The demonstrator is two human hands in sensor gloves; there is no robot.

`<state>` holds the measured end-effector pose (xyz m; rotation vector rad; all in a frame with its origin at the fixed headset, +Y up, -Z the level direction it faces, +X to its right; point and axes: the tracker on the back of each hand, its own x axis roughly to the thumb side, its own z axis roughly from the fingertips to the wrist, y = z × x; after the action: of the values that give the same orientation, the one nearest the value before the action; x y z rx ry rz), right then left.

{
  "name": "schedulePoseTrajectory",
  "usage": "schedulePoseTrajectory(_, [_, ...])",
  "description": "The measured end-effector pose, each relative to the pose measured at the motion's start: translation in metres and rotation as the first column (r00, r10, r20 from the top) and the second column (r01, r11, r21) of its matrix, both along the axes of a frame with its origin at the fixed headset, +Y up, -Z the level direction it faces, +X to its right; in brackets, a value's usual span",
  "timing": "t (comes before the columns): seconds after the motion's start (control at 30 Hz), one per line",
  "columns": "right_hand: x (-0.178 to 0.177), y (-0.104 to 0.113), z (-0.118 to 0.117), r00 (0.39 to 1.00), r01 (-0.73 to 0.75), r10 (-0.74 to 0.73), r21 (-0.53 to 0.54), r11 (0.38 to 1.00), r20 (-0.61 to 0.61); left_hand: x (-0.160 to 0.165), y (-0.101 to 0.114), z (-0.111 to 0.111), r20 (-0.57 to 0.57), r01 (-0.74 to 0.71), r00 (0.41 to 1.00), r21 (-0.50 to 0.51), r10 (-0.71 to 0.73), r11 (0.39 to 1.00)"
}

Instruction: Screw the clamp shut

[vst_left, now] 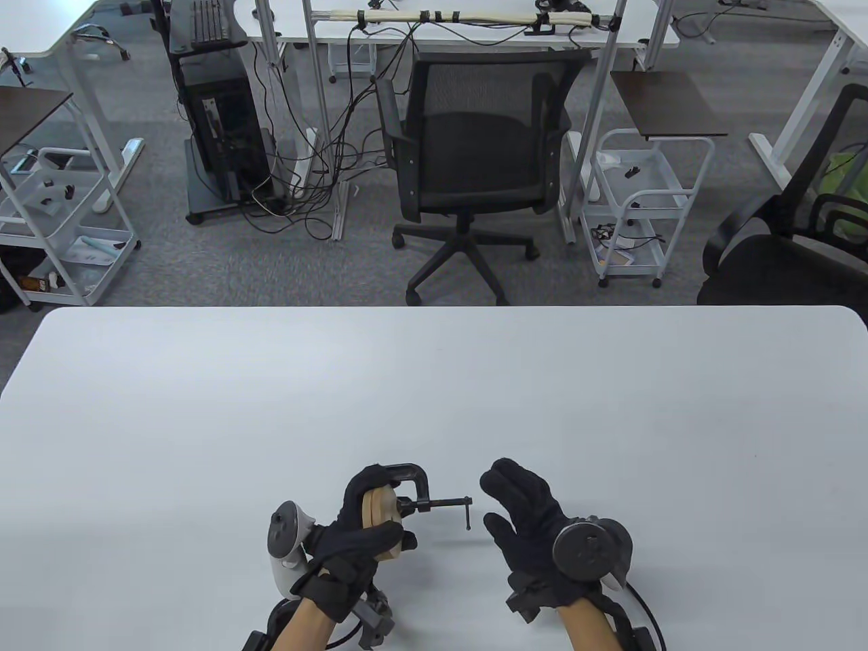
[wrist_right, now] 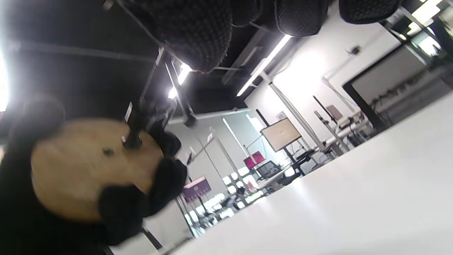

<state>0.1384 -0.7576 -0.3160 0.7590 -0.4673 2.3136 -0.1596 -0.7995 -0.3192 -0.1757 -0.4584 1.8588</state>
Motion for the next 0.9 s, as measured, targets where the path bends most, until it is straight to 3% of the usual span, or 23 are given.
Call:
schedulePoseTrajectory(0.17, [-0.011,-0.002,0.003,0.992,-0.122,0.123,0.089,0.989,-0.011,0.003,0.0,0.0,0.036,-0.024,0.999,0.002,0.024,1.0])
schedulePoseTrajectory(0.47, [-0.017,0.0,0.005,0.982,-0.136,0.145,0.081,0.987,-0.12,0.006,0.001,0.0,0.027,-0.001,1.0,-0.005,0.001,1.0])
schedulePoseTrajectory(0.67, [-0.014,-0.006,-0.001,0.985,0.043,-0.06,-0.108,0.993,-0.162,0.002,0.0,-0.001,0.011,0.002,1.0,-0.012,-0.002,1.0])
schedulePoseTrajectory(0.73, [-0.014,-0.01,-0.002,0.969,0.19,-0.215,-0.185,0.964,-0.124,0.003,0.0,-0.001,0.019,0.014,1.0,-0.007,-0.014,1.0])
schedulePoseTrajectory(0.83, [-0.013,-0.014,-0.006,0.926,0.296,-0.352,-0.315,0.902,-0.136,0.006,0.003,0.0,0.029,0.035,0.999,0.01,-0.035,0.999])
schedulePoseTrajectory(0.9, [-0.011,-0.014,-0.007,0.901,0.365,-0.421,-0.343,0.865,-0.103,0.007,0.004,0.001,0.033,0.052,0.998,0.022,-0.053,0.998])
